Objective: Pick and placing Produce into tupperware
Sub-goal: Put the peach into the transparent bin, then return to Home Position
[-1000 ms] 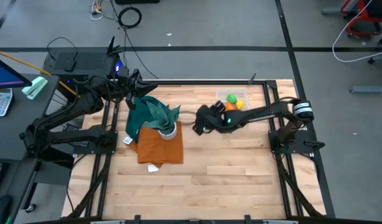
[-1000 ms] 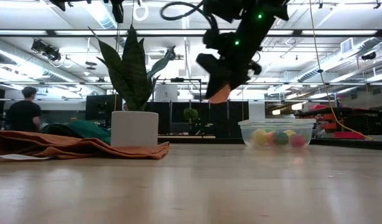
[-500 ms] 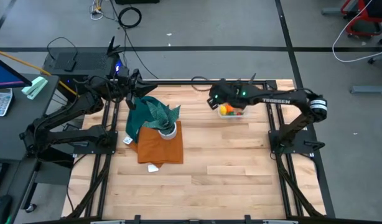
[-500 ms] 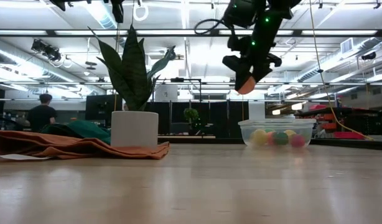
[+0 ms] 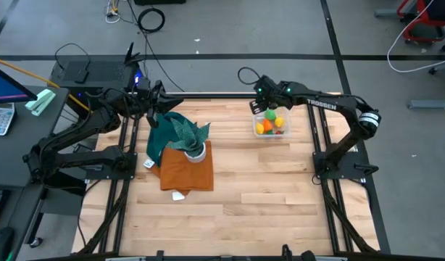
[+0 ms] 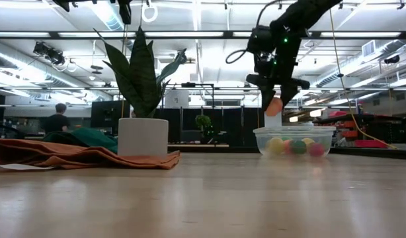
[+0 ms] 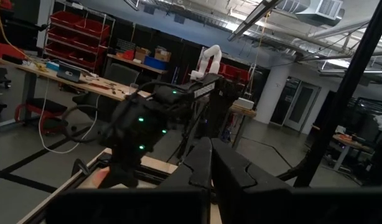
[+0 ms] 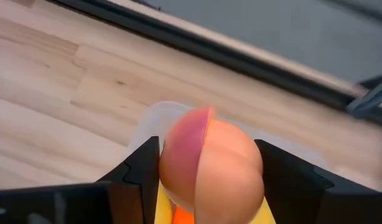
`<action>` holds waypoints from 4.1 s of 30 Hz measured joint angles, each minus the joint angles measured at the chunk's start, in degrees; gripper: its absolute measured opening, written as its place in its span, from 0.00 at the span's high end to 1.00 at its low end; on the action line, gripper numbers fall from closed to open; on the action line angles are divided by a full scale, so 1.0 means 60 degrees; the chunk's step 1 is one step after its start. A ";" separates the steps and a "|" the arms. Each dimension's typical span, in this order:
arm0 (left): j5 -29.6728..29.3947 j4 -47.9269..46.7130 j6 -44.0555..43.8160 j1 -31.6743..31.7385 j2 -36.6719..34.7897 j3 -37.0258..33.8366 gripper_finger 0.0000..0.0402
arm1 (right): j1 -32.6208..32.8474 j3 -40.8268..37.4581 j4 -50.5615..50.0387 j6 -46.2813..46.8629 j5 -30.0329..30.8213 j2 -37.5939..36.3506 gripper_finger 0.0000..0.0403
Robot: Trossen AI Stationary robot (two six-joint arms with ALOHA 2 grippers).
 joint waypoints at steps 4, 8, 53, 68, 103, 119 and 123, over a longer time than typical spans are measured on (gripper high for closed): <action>0.0000 -0.0005 -0.0001 0.0000 0.0000 0.0000 0.98 | -0.0422 0.0000 -0.0010 0.0525 -0.1212 0.0060 0.55; 0.0000 -0.0008 -0.0004 -0.0003 0.0000 0.0000 0.95 | -0.0529 0.0000 -0.0100 0.0712 -0.1897 0.0060 0.55; 0.0000 -0.0022 -0.0011 0.0000 0.0000 0.0000 0.94 | -0.0467 -0.1993 0.1541 0.1920 -0.2290 0.0060 0.55; 0.0000 -0.0022 -0.0033 0.0000 0.0000 0.0000 0.97 | -0.0467 -0.1993 0.1597 0.1893 -0.2316 0.0060 0.54; 0.0000 -0.0033 0.0001 -0.0004 0.0000 0.0000 0.97 | -0.0405 -0.1993 0.1951 0.1456 -0.2703 0.0941 0.44; 0.0000 -0.0030 0.0000 -0.0004 0.0000 0.0000 0.97 | -0.0423 -0.1234 0.0835 0.0661 -0.2884 0.0783 0.45; 0.0000 -0.0029 0.0004 -0.0004 0.0004 0.0000 0.97 | -0.0481 -0.1144 0.0365 0.0258 -0.2884 0.0117 0.47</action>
